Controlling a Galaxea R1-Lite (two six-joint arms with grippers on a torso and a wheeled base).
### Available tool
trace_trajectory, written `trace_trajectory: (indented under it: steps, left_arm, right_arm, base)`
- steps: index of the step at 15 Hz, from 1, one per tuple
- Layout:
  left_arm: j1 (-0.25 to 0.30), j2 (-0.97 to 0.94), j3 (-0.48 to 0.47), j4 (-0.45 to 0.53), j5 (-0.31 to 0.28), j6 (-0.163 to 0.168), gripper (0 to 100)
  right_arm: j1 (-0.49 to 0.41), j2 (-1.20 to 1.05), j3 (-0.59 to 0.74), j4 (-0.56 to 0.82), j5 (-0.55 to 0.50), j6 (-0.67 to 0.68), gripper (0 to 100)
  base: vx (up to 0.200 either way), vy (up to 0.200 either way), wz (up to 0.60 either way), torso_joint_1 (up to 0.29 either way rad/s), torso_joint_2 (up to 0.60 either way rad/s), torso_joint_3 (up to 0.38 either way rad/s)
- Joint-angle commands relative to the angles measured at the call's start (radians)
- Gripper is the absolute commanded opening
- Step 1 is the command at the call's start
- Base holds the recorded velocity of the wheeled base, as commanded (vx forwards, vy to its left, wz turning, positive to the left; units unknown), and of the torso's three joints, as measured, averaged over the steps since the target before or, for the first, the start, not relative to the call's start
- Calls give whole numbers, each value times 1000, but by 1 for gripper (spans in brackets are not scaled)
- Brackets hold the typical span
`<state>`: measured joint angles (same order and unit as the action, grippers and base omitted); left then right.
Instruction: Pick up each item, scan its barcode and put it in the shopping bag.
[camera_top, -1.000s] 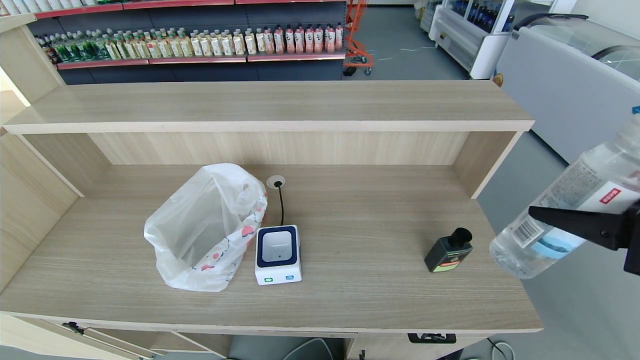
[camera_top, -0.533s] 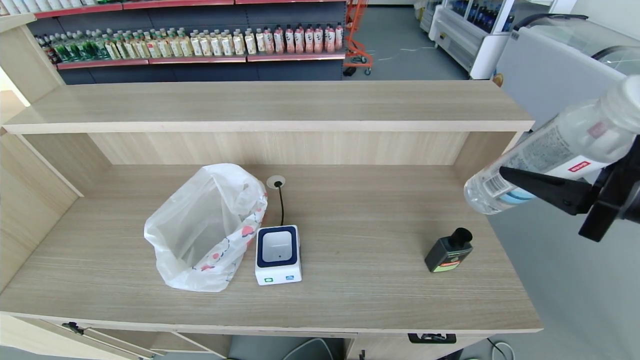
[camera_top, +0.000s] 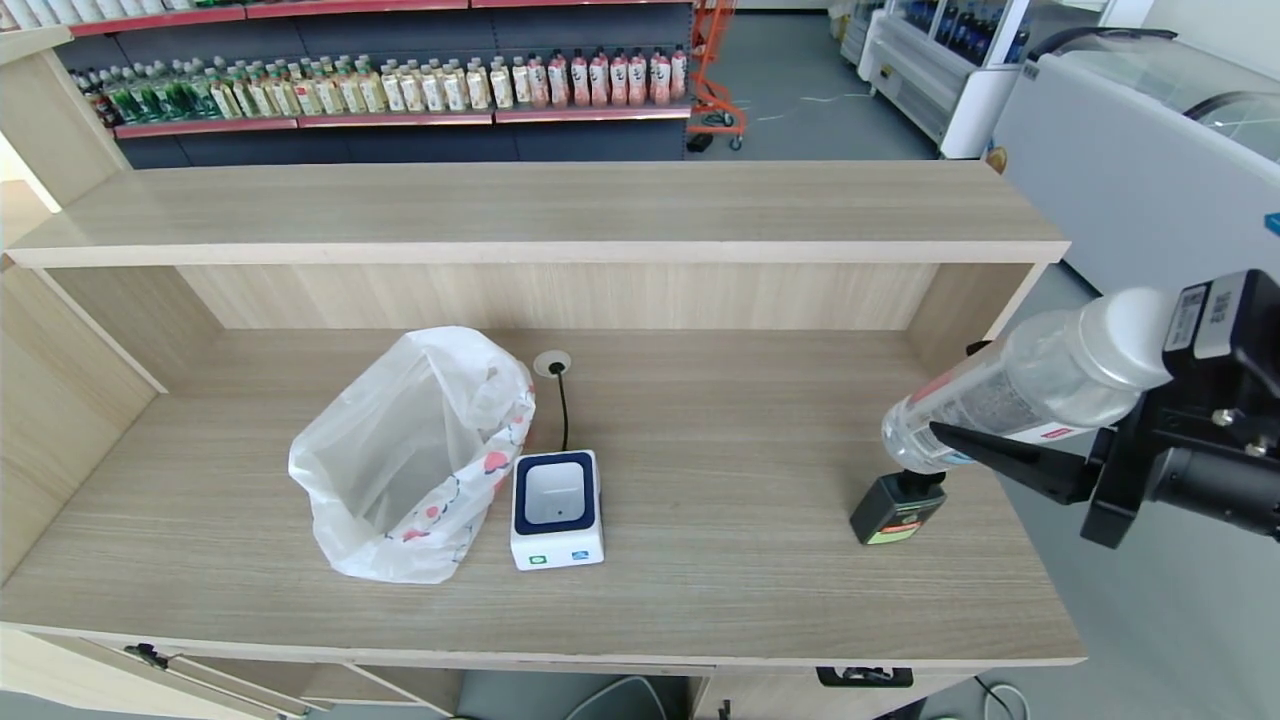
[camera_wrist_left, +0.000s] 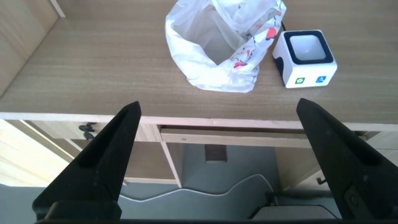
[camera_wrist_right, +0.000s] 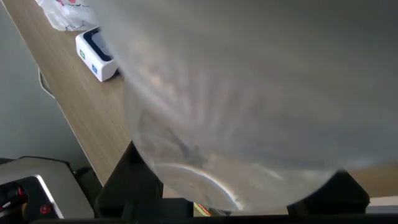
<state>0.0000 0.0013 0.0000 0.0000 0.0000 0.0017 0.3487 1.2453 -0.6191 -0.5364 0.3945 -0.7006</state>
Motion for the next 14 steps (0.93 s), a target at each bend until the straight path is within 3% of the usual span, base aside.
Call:
trace_trajectory:
  steps: [1, 9, 14]
  left_arm:
    - [0, 0, 0, 0, 0, 1, 100]
    - [-2, 0, 0, 0, 0, 0, 100]
    - [0, 0, 0, 0, 0, 1, 100]
  right_arm:
    - [-2, 29, 21, -30, -2, -19, 0]
    - [-1, 40, -5, -36, 0, -91, 0]
    - [-1, 62, -40, -36, -2, -91, 0]
  base:
    - [0, 0, 0, 0, 0, 0]
    - [0, 0, 0, 0, 0, 0]
    - [0, 200, 0, 3, 1, 2]
